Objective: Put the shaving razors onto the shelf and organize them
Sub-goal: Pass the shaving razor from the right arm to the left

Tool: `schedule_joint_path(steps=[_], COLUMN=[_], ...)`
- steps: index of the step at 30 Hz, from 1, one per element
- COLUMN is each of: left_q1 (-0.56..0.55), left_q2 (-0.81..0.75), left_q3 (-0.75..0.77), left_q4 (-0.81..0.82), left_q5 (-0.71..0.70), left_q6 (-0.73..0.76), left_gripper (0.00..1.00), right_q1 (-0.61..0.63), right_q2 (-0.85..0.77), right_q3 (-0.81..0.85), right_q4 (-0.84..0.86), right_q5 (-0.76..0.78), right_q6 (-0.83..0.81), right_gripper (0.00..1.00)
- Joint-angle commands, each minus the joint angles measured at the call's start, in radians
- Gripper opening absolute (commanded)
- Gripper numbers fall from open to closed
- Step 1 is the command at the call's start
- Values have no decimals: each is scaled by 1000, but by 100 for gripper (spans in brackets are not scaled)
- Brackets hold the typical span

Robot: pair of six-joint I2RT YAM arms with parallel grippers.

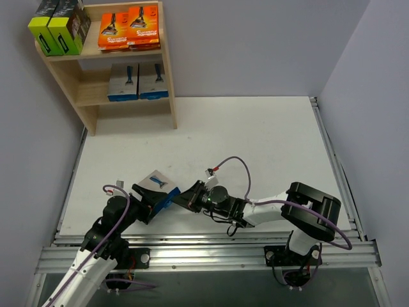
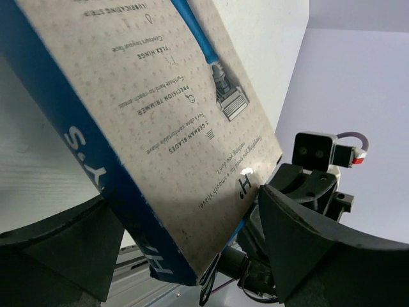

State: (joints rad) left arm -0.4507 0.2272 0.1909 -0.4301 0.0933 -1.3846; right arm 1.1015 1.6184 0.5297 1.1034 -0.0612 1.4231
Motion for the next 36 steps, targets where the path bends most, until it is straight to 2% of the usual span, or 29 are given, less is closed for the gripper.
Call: schedule_joint_path(steps=[1, 6, 11, 17, 20, 21, 22, 24, 25, 26, 28, 29, 32, 36], left_q1=[0, 0, 0, 0, 0, 0, 0, 0, 0, 0, 1, 1, 1, 3], left_q2=[-17, -69, -129, -160, -161, -161, -161, -160, -160, -154, -146, -131, -83, 41], left_q3=[2, -2, -21, -24, -30, -33, -34, -38, -41, -41, -39, -38, -13, 54], left_q4=[-47, -124, -162, -191, -185, -182, -176, -165, -154, -150, -127, -115, -76, -4], left_q5=[-70, -84, -84, -110, -109, -109, -110, -107, -106, -106, -106, -106, -112, -115], left_q6=[-79, -102, -123, -133, -131, -131, -131, -126, -123, -120, -99, -85, -12, 174], left_gripper=[88, 86, 80, 79, 58, 39, 33, 20, 9, 3, 2, 2, 2, 2], right_q1=[60, 118, 146, 166, 167, 169, 169, 169, 169, 169, 169, 169, 166, 158], right_q2=[-6, 21, 66, 104, 112, 110, 109, 103, 100, 91, 80, 63, 6, -100], right_q3=[-19, -37, -42, -39, -37, -36, -36, -31, -30, -28, -28, -30, -34, -66], right_q4=[72, 95, 151, 190, 205, 204, 200, 190, 178, 171, 155, 142, 63, -26], right_q5=[29, 85, 89, 84, 78, 77, 77, 75, 75, 74, 72, 73, 92, 142], right_q6=[28, 45, 63, 77, 76, 74, 71, 66, 65, 57, 53, 43, 24, -3], right_gripper=[0, 0, 0, 0, 0, 0, 0, 7, 11, 15, 22, 36, 53, 62])
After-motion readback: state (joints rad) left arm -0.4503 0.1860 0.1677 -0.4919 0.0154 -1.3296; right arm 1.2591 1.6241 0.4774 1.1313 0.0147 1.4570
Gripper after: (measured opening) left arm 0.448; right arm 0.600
